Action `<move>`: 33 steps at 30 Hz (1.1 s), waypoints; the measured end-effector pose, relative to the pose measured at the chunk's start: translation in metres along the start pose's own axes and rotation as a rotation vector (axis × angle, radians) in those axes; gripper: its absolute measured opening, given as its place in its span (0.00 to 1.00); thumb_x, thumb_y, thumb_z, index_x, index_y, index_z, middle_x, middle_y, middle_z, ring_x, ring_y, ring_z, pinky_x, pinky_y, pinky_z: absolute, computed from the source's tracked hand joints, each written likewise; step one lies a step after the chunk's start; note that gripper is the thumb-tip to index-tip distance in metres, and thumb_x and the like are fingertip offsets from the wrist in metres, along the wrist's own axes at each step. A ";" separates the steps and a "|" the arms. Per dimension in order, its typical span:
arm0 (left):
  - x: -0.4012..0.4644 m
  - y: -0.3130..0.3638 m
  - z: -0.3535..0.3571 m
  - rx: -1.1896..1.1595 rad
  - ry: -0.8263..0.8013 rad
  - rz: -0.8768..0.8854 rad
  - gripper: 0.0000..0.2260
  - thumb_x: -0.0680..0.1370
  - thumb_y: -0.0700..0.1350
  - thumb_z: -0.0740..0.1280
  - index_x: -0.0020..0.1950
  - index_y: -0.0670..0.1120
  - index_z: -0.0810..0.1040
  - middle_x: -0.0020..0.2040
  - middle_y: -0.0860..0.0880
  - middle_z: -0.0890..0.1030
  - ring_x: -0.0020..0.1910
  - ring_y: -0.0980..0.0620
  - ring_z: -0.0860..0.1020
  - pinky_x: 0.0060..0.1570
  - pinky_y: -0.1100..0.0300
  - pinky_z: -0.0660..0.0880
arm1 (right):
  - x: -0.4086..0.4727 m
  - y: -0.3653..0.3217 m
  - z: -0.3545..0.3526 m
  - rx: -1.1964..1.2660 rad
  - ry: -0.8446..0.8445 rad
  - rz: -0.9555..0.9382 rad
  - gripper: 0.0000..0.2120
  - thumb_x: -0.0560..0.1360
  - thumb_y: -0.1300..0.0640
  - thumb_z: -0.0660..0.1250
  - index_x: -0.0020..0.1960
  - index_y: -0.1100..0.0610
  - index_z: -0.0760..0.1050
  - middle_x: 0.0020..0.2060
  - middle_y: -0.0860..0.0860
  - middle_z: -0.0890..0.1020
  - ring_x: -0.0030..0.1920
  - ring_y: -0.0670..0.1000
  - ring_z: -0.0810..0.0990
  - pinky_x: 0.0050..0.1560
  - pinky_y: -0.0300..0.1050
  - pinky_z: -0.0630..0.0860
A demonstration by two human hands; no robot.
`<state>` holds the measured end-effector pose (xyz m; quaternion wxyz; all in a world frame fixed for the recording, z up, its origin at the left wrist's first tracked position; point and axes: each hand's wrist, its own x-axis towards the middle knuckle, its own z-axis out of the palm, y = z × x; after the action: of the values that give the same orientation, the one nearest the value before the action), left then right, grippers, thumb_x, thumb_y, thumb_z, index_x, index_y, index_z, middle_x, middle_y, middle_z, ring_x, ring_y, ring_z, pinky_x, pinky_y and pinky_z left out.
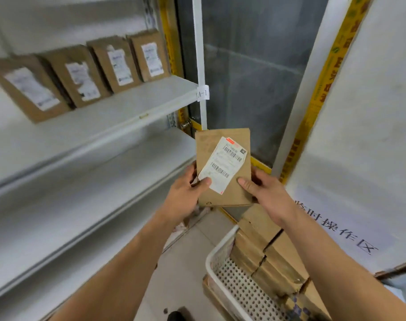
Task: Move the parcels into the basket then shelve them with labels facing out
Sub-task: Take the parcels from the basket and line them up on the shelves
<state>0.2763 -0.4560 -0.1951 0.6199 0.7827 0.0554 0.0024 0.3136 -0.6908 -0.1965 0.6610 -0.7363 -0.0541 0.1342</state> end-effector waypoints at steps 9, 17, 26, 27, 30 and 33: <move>-0.038 0.028 -0.165 -0.003 0.255 0.173 0.21 0.84 0.41 0.68 0.75 0.58 0.75 0.66 0.59 0.83 0.65 0.56 0.82 0.69 0.44 0.77 | 0.052 -0.074 0.157 0.039 -0.159 -0.145 0.27 0.81 0.53 0.73 0.77 0.40 0.70 0.66 0.42 0.82 0.65 0.46 0.81 0.64 0.51 0.82; -0.075 0.023 -0.313 0.007 0.429 0.280 0.21 0.84 0.34 0.66 0.74 0.51 0.75 0.65 0.55 0.84 0.63 0.54 0.83 0.58 0.60 0.79 | 0.073 -0.132 0.316 -0.004 -0.355 -0.276 0.23 0.82 0.56 0.71 0.71 0.35 0.72 0.63 0.38 0.83 0.60 0.38 0.83 0.66 0.48 0.79; -0.090 0.001 -0.428 0.053 0.630 0.280 0.23 0.84 0.37 0.67 0.76 0.55 0.73 0.66 0.56 0.83 0.64 0.55 0.83 0.59 0.57 0.81 | 0.111 -0.163 0.446 -0.079 -0.534 -0.363 0.23 0.82 0.63 0.70 0.69 0.40 0.73 0.63 0.42 0.84 0.62 0.45 0.84 0.69 0.52 0.79; -0.090 -0.002 -0.438 0.062 0.648 0.285 0.23 0.84 0.37 0.67 0.77 0.54 0.73 0.67 0.56 0.83 0.64 0.55 0.83 0.59 0.59 0.81 | 0.119 -0.165 0.459 -0.092 -0.542 -0.375 0.23 0.82 0.63 0.70 0.68 0.40 0.74 0.63 0.42 0.84 0.63 0.46 0.84 0.69 0.53 0.79; -0.085 -0.008 -0.465 0.066 0.713 0.258 0.22 0.84 0.35 0.67 0.75 0.53 0.75 0.64 0.56 0.84 0.61 0.56 0.83 0.55 0.63 0.80 | 0.144 -0.168 0.497 -0.108 -0.597 -0.404 0.24 0.81 0.65 0.70 0.70 0.44 0.74 0.65 0.44 0.84 0.64 0.47 0.83 0.70 0.51 0.78; -0.074 -0.015 -0.492 0.126 0.773 0.215 0.24 0.83 0.37 0.68 0.75 0.58 0.74 0.63 0.59 0.84 0.60 0.57 0.84 0.54 0.61 0.81 | 0.171 -0.171 0.531 -0.135 -0.619 -0.418 0.24 0.80 0.65 0.72 0.72 0.48 0.76 0.63 0.44 0.84 0.63 0.45 0.83 0.69 0.50 0.78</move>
<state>0.1663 0.0185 -0.0906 0.5005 0.7618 0.2024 0.3580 0.3516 -0.1175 -0.0974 0.5764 -0.6760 -0.4090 0.2086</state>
